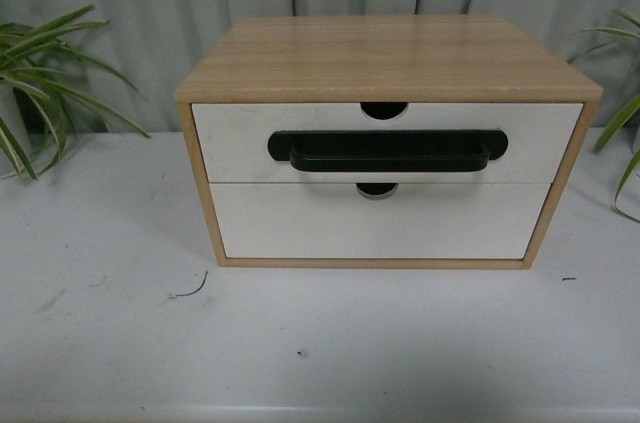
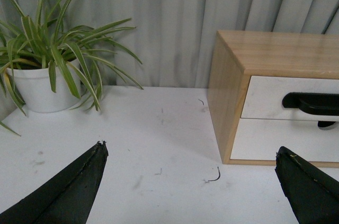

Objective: Pull drawer

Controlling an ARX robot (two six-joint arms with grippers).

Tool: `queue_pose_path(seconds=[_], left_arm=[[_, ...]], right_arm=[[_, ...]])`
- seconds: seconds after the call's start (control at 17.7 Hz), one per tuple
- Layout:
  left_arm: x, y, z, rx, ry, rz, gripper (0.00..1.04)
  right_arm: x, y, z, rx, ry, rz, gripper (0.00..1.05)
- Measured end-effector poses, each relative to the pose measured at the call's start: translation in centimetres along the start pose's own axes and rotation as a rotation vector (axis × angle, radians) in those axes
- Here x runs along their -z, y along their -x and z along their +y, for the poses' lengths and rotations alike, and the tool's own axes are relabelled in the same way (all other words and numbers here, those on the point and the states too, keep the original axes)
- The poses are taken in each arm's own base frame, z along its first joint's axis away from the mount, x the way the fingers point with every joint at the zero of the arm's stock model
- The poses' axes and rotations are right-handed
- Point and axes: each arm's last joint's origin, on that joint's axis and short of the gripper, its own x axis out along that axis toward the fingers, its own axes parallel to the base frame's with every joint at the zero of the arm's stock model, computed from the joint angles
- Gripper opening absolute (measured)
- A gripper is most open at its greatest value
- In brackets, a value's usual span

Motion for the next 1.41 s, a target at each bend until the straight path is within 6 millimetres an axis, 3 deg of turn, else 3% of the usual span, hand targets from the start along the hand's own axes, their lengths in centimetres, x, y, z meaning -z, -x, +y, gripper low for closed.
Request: queue_pose_path(seconds=[1.41], left_arm=[[0.00, 0.00, 0.00, 0.000, 0.000, 0.000, 0.98]], right_arm=[[0.00, 0.00, 0.00, 0.000, 0.000, 0.000, 0.98]])
